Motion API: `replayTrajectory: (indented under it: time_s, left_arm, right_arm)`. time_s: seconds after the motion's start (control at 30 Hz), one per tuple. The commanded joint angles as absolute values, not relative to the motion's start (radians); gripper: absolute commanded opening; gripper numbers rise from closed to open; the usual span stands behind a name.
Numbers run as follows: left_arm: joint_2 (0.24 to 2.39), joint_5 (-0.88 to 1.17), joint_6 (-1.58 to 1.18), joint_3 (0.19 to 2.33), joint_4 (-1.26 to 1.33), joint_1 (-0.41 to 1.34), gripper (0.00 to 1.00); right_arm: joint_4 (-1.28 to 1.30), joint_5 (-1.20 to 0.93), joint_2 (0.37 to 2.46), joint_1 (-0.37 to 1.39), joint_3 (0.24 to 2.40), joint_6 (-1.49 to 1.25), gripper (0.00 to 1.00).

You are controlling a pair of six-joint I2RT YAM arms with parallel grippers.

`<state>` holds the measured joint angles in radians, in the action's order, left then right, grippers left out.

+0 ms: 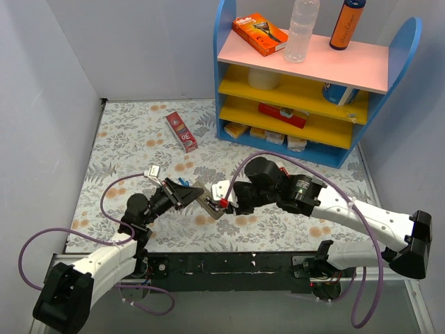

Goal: Load the batteries into the remote control

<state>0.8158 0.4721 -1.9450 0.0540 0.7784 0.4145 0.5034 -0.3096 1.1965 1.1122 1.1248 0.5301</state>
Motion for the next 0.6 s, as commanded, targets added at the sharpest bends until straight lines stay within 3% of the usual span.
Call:
replayTrajectory:
  time_s: [0.0, 0.2, 0.57]
  left_arm:
    - [0.784, 0.500, -1.954, 0.075, 0.755, 0.419, 0.00]
    - [0.779, 0.508, -1.965, 0.087, 0.742, 0.419, 0.00]
    - [0.776, 0.518, -1.973, 0.094, 0.739, 0.417, 0.00]
  right_arm:
    - [0.353, -0.379, 1.135, 1.106, 1.057, 0.712, 0.34]
    - [0.373, -0.396, 1.186, 1.104, 1.065, 0.742, 0.26]
    - [0.406, -0.411, 1.259, 1.103, 1.089, 0.769, 0.25]
